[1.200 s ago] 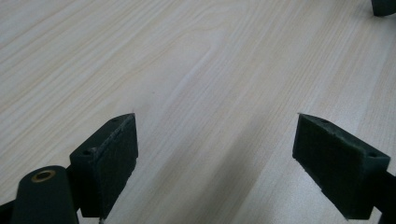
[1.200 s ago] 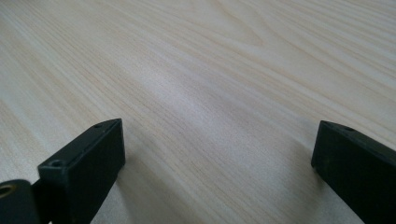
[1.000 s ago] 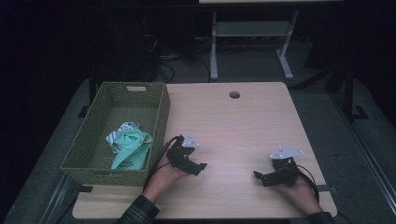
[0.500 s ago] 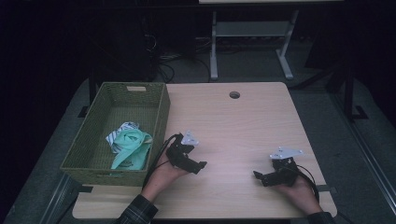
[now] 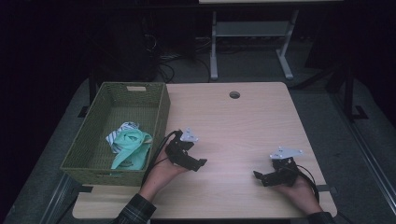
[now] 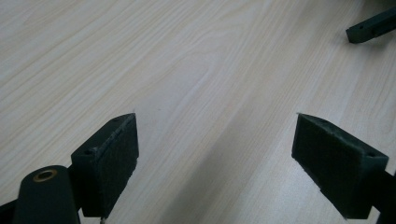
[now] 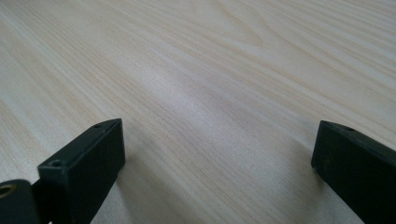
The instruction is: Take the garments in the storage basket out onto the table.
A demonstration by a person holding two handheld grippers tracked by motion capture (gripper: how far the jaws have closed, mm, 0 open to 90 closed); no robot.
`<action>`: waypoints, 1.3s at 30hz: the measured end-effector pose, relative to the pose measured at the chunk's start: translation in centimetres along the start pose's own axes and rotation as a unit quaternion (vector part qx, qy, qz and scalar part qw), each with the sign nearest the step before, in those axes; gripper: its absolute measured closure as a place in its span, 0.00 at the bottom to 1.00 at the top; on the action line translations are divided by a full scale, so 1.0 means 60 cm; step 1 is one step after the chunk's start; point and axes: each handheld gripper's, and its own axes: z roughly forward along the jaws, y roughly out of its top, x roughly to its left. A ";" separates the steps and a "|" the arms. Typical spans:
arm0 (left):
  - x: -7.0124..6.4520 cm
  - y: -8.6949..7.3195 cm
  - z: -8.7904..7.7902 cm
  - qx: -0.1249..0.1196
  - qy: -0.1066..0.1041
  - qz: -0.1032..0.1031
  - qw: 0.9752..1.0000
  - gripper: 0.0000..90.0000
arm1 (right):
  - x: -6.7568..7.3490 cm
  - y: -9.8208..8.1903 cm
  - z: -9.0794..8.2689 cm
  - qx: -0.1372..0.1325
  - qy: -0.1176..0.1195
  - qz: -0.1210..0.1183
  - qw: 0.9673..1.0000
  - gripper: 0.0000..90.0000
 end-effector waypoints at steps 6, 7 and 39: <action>0.002 0.006 -0.008 -0.005 -0.003 -0.004 1.000 0.16 | 0.000 0.000 0.000 0.000 0.000 0.001 1.000 0.03; 0.003 0.008 -0.010 -0.004 -0.002 -0.002 1.000 0.16 | 0.000 0.000 0.000 0.000 0.000 0.001 1.000 0.03; 0.019 0.031 -0.052 -0.009 -0.010 -0.005 1.000 0.16 | 0.000 0.000 0.000 0.000 0.000 0.000 1.000 0.03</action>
